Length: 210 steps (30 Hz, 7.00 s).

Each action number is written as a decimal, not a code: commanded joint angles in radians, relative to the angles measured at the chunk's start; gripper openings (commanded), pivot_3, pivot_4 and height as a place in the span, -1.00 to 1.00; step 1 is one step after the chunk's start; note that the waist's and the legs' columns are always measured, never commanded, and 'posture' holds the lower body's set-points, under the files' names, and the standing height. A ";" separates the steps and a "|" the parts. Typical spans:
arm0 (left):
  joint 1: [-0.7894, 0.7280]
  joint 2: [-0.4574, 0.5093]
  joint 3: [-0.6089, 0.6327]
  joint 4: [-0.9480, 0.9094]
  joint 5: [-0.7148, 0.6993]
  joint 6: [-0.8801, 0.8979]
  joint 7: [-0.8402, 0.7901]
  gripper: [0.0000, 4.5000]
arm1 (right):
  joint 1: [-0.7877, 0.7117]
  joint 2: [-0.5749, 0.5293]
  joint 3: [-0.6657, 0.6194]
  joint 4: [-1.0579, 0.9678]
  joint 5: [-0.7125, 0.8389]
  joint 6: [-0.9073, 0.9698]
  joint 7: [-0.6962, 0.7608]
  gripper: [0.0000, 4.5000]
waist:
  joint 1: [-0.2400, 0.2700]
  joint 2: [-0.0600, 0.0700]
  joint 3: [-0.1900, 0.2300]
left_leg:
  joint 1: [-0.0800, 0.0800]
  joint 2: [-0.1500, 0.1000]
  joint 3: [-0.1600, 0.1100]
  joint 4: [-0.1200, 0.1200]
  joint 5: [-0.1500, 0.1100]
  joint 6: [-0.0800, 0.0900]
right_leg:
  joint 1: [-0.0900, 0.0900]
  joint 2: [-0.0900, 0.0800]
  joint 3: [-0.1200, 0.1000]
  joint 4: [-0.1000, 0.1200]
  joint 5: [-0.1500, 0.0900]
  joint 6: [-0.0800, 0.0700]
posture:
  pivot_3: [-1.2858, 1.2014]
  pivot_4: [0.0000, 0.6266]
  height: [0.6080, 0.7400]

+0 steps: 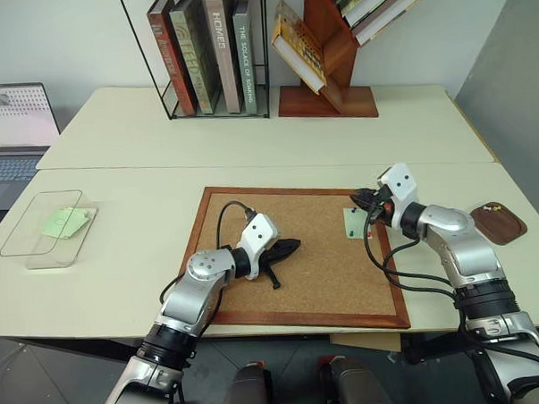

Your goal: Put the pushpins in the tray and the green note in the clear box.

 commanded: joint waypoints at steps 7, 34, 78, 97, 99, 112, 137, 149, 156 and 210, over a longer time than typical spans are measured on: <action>0.022 0.012 -0.004 0.025 0.039 0.027 0.012 -1.00 | 0.008 -0.018 -0.037 -0.108 0.032 0.032 0.006 -0.99 | 0.000 0.000 0.000 | 0.000 0.000 0.000 0.000 0.000 0.000 | 0.000 0.000 0.000 0.000 0.000 0.000 | 0.03 -0.52 1.00; -0.003 -0.006 -0.029 0.087 0.078 0.017 0.023 -1.00 | 0.185 -0.231 -0.393 -0.351 0.218 0.193 0.012 -0.99 | 0.002 0.001 -0.001 | 0.000 0.000 -0.001 0.000 0.001 0.001 | 0.001 -0.001 0.000 -0.002 0.000 -0.001 | 0.03 -0.52 1.00; -0.015 -0.015 -0.026 0.127 0.105 -0.032 0.011 -1.00 | 0.123 -0.363 -0.413 0.304 0.035 -0.128 -0.192 0.11 | 0.000 0.012 -0.007 | 0.000 -0.002 0.001 -0.001 0.001 0.002 | 0.002 0.003 0.001 -0.005 -0.001 -0.002 | 0.03 -0.52 1.00; -0.003 0.000 -0.014 0.104 0.099 -0.013 0.007 -1.00 | 0.310 -0.185 -0.399 -0.416 0.414 0.090 -0.030 0.49 | -0.002 0.012 -0.007 | -0.001 0.000 -0.001 -0.002 0.001 0.002 | 0.001 0.002 0.000 -0.005 -0.001 -0.002 | 0.03 -0.52 1.00; -0.004 0.000 -0.013 0.103 0.099 -0.010 0.007 -1.00 | 0.340 -0.161 -0.337 -0.455 0.371 0.033 -0.017 0.49 | -0.002 0.012 -0.007 | -0.001 0.000 -0.002 -0.002 0.001 0.002 | 0.001 0.002 0.000 -0.005 -0.002 -0.002 | 0.03 -0.52 1.00; -0.004 0.000 -0.016 0.096 0.100 -0.002 0.005 -1.00 | 0.344 -0.108 -0.125 -0.344 0.223 -0.082 0.029 0.49 | -0.003 0.011 -0.007 | -0.001 0.000 -0.002 -0.002 0.001 0.002 | 0.001 0.000 -0.001 -0.006 -0.002 -0.003 | 0.03 -0.52 1.00; 0.009 0.010 -0.019 0.081 0.101 0.003 -0.003 -1.00 | 0.318 -0.071 -0.066 -0.238 0.095 -0.193 -0.008 -0.98 | -0.003 0.011 -0.007 | -0.001 0.000 -0.001 -0.002 0.001 0.002 | 0.001 0.000 -0.001 -0.006 -0.002 -0.003 | 0.03 -0.52 1.00; 0.006 0.012 -0.022 0.092 0.106 0.000 -0.001 -1.00 | 0.342 -0.040 -0.099 -0.335 0.145 -0.286 0.002 -0.98 | -0.003 0.011 -0.006 | -0.001 0.000 -0.001 -0.006 0.001 0.002 | -0.001 0.000 0.000 -0.006 -0.002 -0.002 | 0.03 -0.52 1.00; 0.007 0.009 -0.027 0.095 0.108 -0.002 0.001 -1.00 | 0.343 -0.038 -0.142 -0.374 0.195 -0.248 -0.011 -0.98 | -0.003 0.011 -0.006 | 0.000 0.000 -0.001 -0.006 0.001 0.002 | 0.000 0.000 0.000 -0.006 -0.002 -0.003 | 0.03 -0.52 1.00; 0.007 0.000 -0.030 0.095 0.112 -0.005 0.006 -1.00 | 0.202 -0.177 -0.573 0.040 0.219 -0.243 -0.376 0.52 | -0.004 0.011 -0.007 | 0.000 -0.001 0.001 -0.006 0.001 0.002 | 0.000 0.000 0.001 -0.007 -0.002 -0.003 | 0.03 -0.52 1.00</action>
